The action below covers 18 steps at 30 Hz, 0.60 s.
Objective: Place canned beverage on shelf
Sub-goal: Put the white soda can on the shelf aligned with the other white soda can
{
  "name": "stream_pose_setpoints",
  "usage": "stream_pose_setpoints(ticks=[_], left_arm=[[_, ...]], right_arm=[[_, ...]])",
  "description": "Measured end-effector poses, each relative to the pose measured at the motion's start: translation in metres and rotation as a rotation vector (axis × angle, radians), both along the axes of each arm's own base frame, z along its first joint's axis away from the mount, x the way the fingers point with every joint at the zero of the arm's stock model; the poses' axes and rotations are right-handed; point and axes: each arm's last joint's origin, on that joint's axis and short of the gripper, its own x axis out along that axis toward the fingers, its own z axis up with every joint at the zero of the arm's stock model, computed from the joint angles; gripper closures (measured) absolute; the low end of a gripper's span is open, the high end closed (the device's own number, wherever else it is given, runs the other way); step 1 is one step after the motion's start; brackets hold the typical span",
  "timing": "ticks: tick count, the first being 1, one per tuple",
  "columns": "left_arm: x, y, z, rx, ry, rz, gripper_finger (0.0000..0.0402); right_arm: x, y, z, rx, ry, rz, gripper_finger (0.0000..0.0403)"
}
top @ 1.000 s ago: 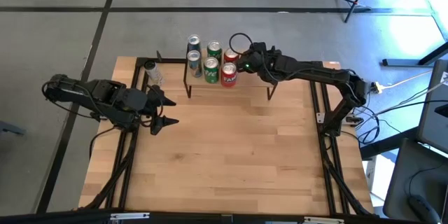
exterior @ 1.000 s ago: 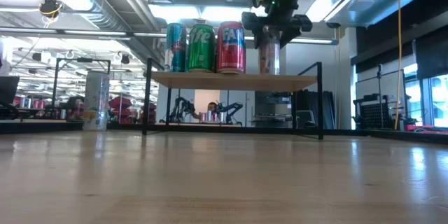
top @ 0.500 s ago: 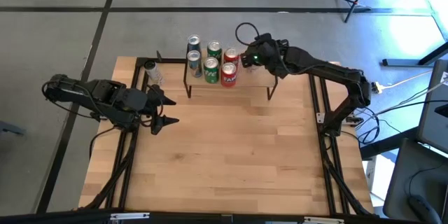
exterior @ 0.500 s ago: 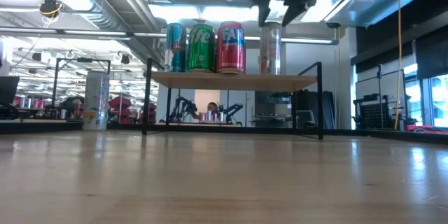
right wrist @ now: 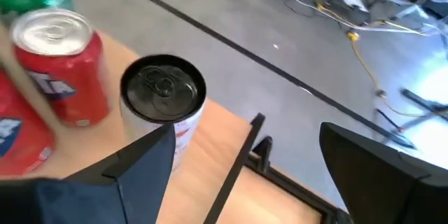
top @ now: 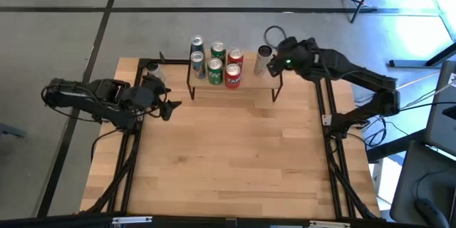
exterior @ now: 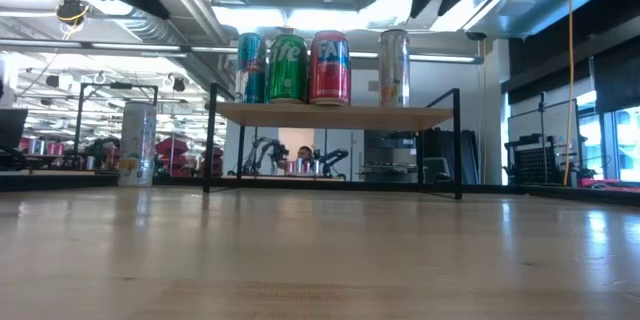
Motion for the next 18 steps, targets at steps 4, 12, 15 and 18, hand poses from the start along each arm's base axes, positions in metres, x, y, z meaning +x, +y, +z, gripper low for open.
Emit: stream_pose_setpoints(ticks=[4, 12, 15, 18], left_arm=[[-0.002, 0.012, -0.001, -0.015, -0.010, 0.132, 0.0052], [-0.010, 0.036, -0.007, -0.023, 0.047, 0.369, 0.0052], [-0.017, 0.041, -0.012, -0.050, 0.112, 0.449, 0.0052], [-0.028, 0.044, -0.019, -0.099, 0.188, 0.566, 0.0052]], right_arm=[[-0.012, 0.001, 0.006, 0.011, 0.021, 0.064, 0.0065], [-0.032, 0.003, 0.018, 0.043, 0.066, 0.260, 0.0066], [-0.032, -0.002, 0.007, 0.086, 0.095, 0.353, 0.0066], [-0.034, -0.010, -0.012, 0.110, 0.138, 0.388, 0.0066]])
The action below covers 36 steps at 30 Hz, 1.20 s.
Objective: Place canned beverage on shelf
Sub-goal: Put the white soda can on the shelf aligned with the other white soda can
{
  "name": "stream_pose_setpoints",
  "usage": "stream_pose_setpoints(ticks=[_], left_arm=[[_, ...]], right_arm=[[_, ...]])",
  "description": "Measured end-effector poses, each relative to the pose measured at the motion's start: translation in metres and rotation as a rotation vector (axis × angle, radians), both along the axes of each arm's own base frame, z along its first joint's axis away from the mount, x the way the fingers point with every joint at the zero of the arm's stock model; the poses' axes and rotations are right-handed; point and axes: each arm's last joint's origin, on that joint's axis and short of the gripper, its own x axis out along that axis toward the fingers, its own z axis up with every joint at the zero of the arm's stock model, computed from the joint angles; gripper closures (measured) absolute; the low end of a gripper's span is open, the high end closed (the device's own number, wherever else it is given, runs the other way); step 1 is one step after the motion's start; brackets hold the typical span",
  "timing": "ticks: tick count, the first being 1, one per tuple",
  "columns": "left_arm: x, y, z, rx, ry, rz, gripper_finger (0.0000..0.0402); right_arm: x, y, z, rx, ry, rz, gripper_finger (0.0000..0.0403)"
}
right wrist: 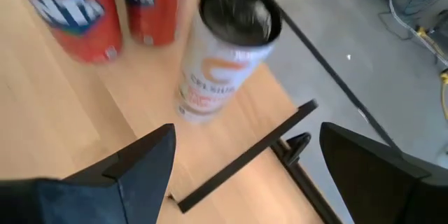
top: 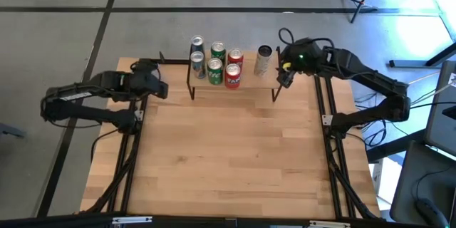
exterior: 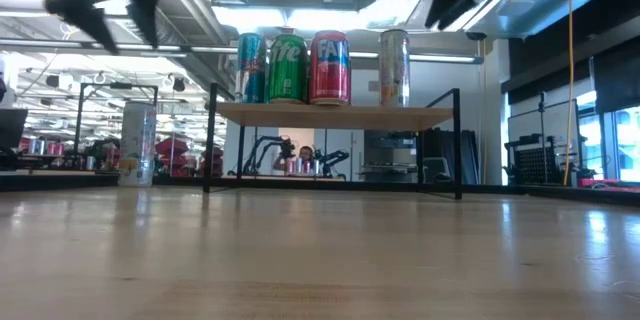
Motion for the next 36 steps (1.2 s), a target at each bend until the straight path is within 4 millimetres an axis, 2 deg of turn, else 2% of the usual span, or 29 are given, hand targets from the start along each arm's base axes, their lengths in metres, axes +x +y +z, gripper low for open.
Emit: stream_pose_setpoints(ticks=[5, 11, 18, 22, 26, 31, 36], left_arm=[[-0.010, 0.008, -0.003, -0.039, 0.001, 0.159, 0.0052], [-0.008, 0.028, -0.007, -0.067, 0.036, 0.278, 0.0052], [0.007, 0.073, -0.018, -0.154, 0.059, 0.262, 0.0052], [-0.001, 0.100, -0.028, -0.196, 0.127, 0.361, 0.0052], [-0.006, 0.122, -0.035, -0.230, 0.125, 0.347, 0.0052], [-0.012, 0.140, -0.042, -0.255, 0.141, 0.372, 0.0052], [-0.015, 0.144, -0.050, -0.319, 0.200, 0.379, 0.0052]], right_arm=[[-0.003, -0.012, -0.027, 0.010, 0.030, 0.000, 0.0066], [-0.002, -0.021, -0.040, 0.028, 0.009, 0.014, 0.0066], [0.002, -0.023, -0.037, 0.015, -0.054, 0.040, 0.0066], [0.001, -0.023, -0.037, 0.019, -0.048, 0.041, 0.0066], [0.001, -0.023, -0.037, 0.021, -0.046, 0.041, 0.0066], [0.002, -0.023, -0.037, 0.018, -0.049, 0.041, 0.0066], [0.002, -0.023, -0.037, 0.017, -0.050, 0.041, 0.0066]])
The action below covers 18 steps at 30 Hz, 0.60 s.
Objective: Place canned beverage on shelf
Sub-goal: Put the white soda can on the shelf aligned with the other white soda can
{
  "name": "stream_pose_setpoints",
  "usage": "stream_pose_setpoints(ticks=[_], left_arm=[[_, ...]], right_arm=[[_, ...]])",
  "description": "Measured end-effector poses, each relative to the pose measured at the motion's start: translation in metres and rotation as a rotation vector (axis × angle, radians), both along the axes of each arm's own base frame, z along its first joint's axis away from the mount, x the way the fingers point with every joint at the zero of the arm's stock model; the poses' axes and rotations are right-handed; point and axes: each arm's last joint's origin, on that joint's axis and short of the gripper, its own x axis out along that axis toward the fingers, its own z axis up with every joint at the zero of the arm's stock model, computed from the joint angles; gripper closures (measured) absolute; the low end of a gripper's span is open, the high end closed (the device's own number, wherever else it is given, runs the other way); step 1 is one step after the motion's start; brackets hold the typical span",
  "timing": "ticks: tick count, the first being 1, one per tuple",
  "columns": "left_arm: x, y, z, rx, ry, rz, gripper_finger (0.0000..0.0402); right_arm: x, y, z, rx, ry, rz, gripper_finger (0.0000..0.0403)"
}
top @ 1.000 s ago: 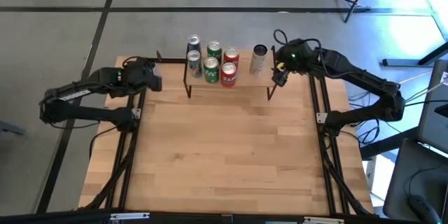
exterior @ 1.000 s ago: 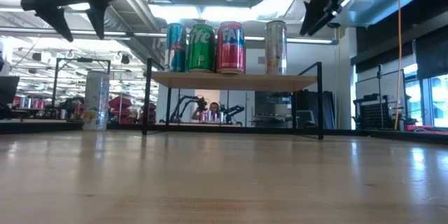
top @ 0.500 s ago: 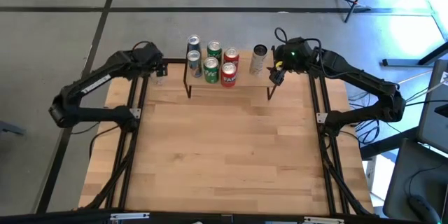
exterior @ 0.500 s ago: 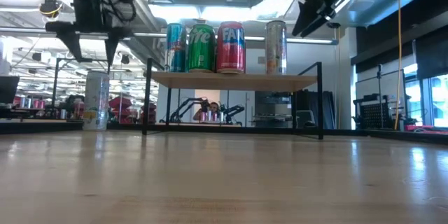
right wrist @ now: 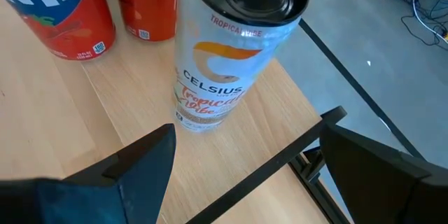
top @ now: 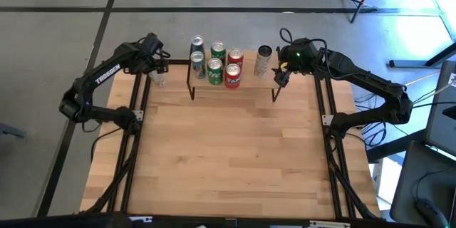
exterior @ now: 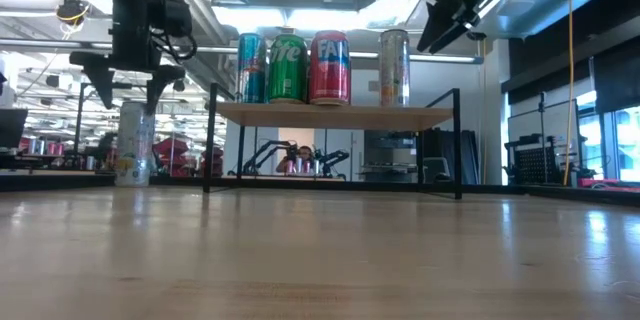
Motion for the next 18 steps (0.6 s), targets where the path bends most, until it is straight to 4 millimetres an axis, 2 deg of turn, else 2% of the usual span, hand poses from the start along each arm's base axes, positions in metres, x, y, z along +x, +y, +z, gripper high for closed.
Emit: stream_pose_setpoints(ticks=[18], left_arm=[[0.0046, 0.0022, 0.0001, 0.025, -0.066, 0.046, 0.0059]], right_arm=[[0.0016, -0.0006, 0.0017, -0.004, -0.027, 0.003, 0.0066]])
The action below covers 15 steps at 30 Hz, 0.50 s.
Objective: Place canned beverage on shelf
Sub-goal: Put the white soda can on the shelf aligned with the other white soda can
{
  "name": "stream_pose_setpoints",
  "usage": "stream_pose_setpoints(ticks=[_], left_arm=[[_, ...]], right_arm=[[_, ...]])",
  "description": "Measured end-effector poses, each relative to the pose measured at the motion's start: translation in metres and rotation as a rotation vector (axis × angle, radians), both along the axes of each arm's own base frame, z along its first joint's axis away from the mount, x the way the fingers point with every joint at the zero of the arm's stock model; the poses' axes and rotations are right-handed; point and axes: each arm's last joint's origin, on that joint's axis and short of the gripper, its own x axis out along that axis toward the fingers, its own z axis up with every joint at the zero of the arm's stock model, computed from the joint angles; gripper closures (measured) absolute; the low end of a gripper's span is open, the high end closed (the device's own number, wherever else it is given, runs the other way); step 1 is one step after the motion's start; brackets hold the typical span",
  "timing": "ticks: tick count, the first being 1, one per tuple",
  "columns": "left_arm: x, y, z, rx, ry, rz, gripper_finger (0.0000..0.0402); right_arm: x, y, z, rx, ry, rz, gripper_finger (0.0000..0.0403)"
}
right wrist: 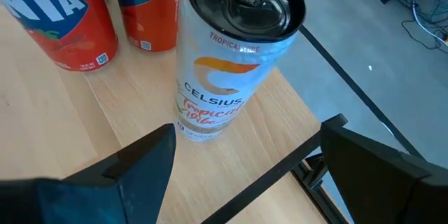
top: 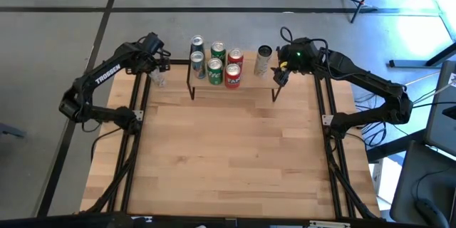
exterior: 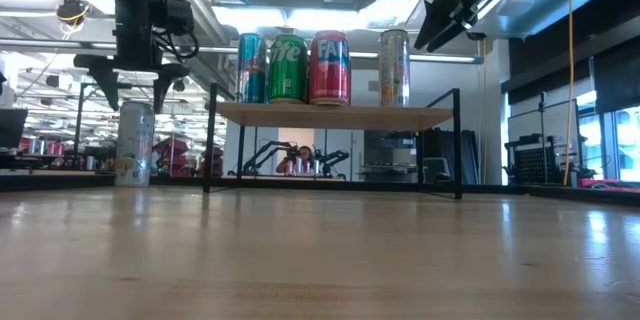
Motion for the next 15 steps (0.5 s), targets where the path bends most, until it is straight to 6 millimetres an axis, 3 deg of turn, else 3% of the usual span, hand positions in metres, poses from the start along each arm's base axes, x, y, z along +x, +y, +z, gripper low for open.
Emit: stream_pose_setpoints(ticks=[6, 15], left_arm=[[-0.001, 0.001, -0.001, 0.020, 0.025, 0.019, 0.0106], [0.000, -0.001, -0.017, 0.024, 0.055, -0.035, 0.0181]], right_arm=[[0.001, 0.000, 0.000, 0.018, -0.013, 0.013, 0.0066], [0.000, 0.001, -0.001, 0.024, -0.007, 0.012, 0.0066]])
